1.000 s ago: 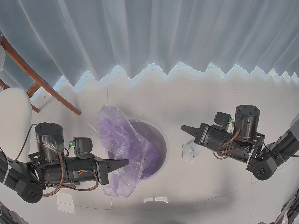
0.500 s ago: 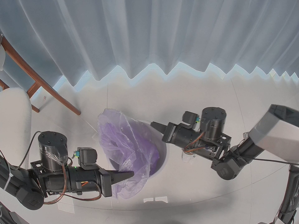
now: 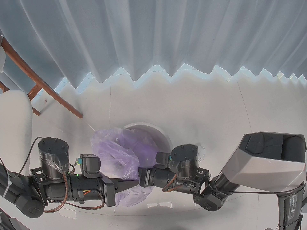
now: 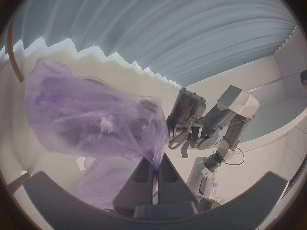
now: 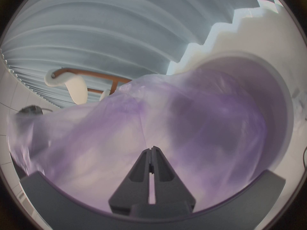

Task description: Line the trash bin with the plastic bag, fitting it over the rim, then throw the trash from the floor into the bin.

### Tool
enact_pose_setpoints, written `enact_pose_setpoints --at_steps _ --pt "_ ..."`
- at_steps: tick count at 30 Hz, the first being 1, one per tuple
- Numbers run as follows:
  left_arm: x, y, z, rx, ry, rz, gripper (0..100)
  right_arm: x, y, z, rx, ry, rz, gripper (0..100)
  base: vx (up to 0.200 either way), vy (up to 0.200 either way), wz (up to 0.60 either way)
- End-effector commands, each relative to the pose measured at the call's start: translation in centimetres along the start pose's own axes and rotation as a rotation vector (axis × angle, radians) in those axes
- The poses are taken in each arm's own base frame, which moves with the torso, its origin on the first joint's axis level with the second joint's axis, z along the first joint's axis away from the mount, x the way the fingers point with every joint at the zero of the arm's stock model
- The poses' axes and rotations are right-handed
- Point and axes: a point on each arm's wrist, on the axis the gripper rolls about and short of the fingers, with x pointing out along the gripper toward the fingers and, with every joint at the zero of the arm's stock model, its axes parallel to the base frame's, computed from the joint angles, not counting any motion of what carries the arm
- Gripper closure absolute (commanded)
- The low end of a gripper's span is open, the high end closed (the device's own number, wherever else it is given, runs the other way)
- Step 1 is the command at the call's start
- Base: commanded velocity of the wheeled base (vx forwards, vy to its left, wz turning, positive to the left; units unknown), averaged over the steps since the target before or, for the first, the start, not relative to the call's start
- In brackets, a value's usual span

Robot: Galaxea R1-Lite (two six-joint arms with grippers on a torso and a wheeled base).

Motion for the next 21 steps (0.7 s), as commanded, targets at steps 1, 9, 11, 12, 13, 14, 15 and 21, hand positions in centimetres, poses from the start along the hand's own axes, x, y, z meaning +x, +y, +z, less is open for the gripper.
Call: enact_pose_setpoints --at_steps 1,9,11,12,13,14,15,21 --pt "0.0 0.1 0.0 -0.001 -0.003 0.005 100 -1.2 -0.2 -1.6 0.011 0.056 -0.027 100 0.000 0.000 0.00" --pt "-0.2 0.3 0.4 -0.005 -0.019 0.016 100 -4.2 0.4 3.6 -0.008 -0.141 0.012 100 0.000 0.000 0.00" --pt "-0.5 0.8 0.8 -0.011 -0.042 0.038 100 -5.9 -0.3 4.9 0.000 -0.172 -0.025 100 0.000 0.000 0.00" --pt "-0.6 1.0 1.0 -0.015 -0.053 0.048 100 -6.7 -0.6 5.2 0.005 -0.180 -0.045 100 0.000 0.000 0.00" --pt "-0.7 1.1 1.2 -0.014 -0.061 0.051 100 -7.1 -0.8 5.3 0.009 -0.181 -0.058 100 0.000 0.000 0.00" --pt "-0.8 1.4 1.8 -0.016 -0.085 0.064 100 -8.7 -1.3 5.4 0.025 -0.172 -0.102 100 0.000 0.000 0.00" --pt "-0.9 1.6 2.0 -0.017 -0.094 0.072 100 -9.6 -1.7 5.3 0.039 -0.156 -0.130 100 0.000 0.000 0.00" --pt "-1.1 1.3 3.3 -0.002 -0.147 0.064 100 -11.4 -2.2 0.2 0.098 0.047 -0.225 100 0.000 0.000 0.00"
